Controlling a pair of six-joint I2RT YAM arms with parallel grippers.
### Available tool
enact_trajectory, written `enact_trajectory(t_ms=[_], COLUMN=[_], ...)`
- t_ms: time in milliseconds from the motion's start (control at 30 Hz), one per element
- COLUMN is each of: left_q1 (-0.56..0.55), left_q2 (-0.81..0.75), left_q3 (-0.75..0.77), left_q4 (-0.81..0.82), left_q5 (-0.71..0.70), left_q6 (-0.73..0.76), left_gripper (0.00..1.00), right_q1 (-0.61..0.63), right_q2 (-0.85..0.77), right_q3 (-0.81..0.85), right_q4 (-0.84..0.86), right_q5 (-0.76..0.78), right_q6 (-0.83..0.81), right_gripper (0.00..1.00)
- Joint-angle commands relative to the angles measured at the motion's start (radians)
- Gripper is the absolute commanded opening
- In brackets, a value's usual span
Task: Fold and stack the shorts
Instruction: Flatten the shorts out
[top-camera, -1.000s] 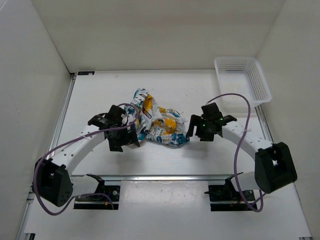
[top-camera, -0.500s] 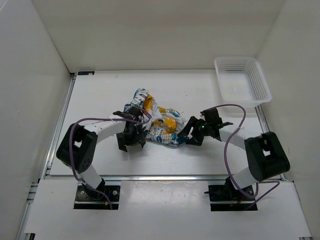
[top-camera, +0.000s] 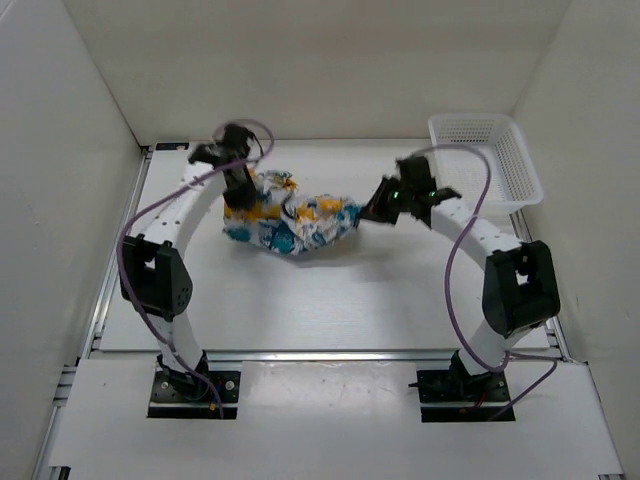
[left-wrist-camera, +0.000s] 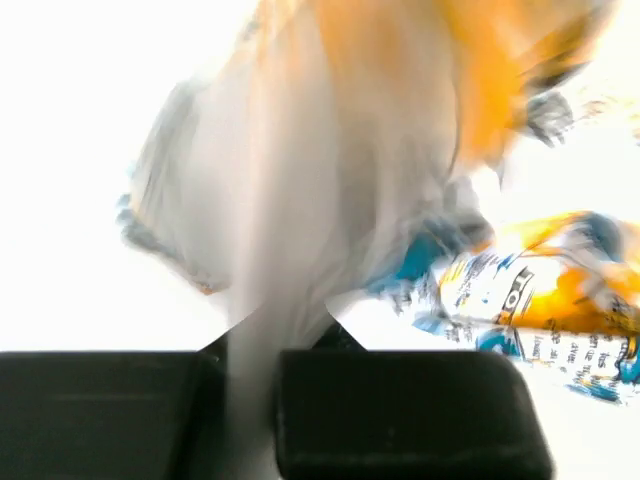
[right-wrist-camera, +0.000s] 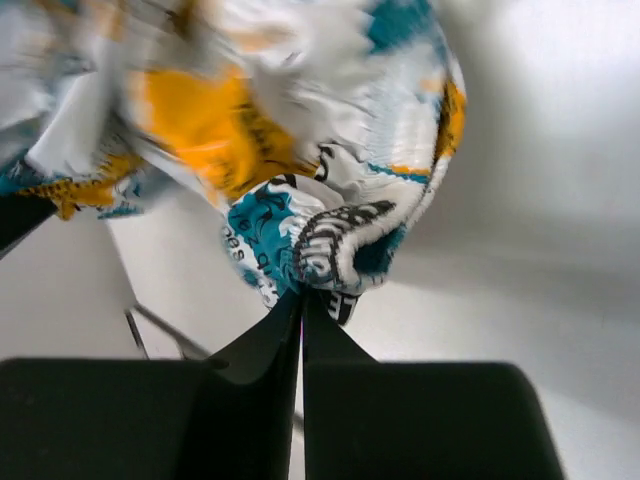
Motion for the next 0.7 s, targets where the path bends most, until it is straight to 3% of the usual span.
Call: enact_trajectory(t_ms=[0,67,133,200,300,467,567,667], left_q1=[0.131,0.18,0.235,0.27,0.283,0.292,0.289,0.259], left_q2=[-0.014,0.006,0.02,0.02,0.029,0.201,0.191,0.029], left_q3=[0.368,0.514,0.661,0.706,0.671,0.616,0.535,0.374], left_q4=[-0.168,-0.218,-0.28,-0.305,-0.305,-0.325,-0.304,-0.213], left_q5=[-0.053,0.002,0.047,0.117,0.104,0.148,0.148,0.128], left_q6=[0.091,0.137,0.175,0.197,0.197,0.208,0.185,0.166], left_gripper=[0.1,0.1,0.1,0.1,0.1,0.54,0.54,0.54], right_q1=[-0.058,-0.067,-0.078,-0.078,-0.078,-0.078,-0.078,-0.066], right_q2=[-0.024,-0.024,-0.045,-0.086,-0.163,-0.211,-0.163,-0.166], right_q3=[0.277,0.435,0.506,0.506,0.398,0.122,0.02,-0.05], right_q4=[-0.119,-0.168,-0.213,-0.225,-0.235,-0.207,-0.193,-0.193], right_q5=[0.055,0.07,0.07,0.07,0.131,0.182,0.213,0.204], right_q6=[-0.113,-0.154,-0.177,-0.194,-0.217,-0.227,-0.227,-0.227], right_gripper=[0.01,0.01,0.01,0.01,0.01,0.01,0.01,0.01])
